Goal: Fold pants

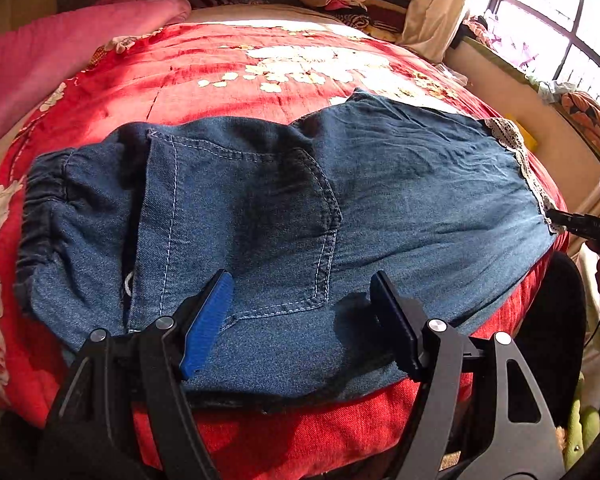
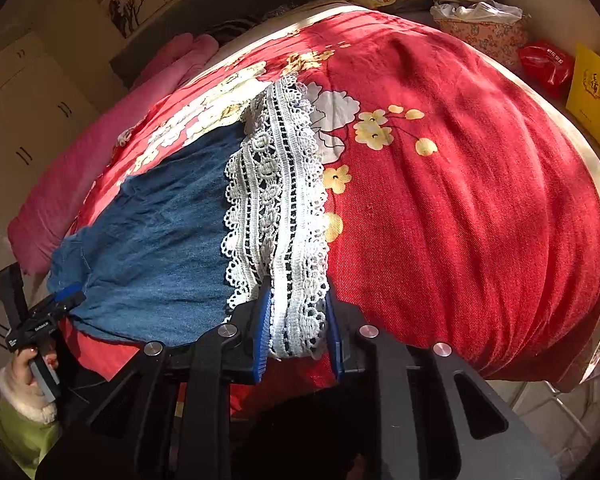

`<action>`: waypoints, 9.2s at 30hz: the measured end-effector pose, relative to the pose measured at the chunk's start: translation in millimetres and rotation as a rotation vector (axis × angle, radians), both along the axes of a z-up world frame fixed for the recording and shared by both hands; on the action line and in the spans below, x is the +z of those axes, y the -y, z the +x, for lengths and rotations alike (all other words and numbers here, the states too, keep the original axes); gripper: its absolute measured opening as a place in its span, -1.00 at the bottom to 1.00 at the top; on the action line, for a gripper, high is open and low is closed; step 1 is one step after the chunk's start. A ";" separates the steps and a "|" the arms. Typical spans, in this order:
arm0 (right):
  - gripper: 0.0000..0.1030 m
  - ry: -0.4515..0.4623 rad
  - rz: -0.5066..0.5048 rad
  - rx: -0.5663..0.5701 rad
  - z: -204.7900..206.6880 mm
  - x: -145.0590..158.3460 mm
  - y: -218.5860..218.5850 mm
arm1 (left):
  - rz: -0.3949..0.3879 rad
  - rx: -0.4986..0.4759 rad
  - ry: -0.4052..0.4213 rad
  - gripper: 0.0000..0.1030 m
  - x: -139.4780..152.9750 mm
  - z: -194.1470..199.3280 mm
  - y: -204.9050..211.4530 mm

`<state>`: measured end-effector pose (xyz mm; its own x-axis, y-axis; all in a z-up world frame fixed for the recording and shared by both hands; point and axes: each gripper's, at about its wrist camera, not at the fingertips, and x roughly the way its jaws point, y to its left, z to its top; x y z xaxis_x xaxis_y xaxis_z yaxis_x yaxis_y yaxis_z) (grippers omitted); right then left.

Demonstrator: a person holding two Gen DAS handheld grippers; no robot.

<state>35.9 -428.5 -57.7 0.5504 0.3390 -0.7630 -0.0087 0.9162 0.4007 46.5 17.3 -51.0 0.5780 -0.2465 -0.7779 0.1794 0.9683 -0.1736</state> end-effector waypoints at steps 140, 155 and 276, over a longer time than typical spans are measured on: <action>0.26 0.044 0.123 0.211 135.0 26.8 -163.9 | -0.590 -0.154 -0.228 -0.50 17.4 157.5 2.4; -0.79 -0.048 0.188 0.224 164.9 -10.4 -155.7 | -0.502 -0.063 -0.204 -0.53 -0.7 178.7 -5.3; -0.34 0.121 0.103 0.843 140.3 118.6 -331.9 | -0.363 0.153 0.060 -0.22 58.1 -15.8 -17.9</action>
<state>176.2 -96.6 60.9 0.1589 0.7361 -0.6580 -0.7187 0.5432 0.4341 30.7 35.2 7.1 0.6710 -0.4064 -0.6201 0.0577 0.8625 -0.5028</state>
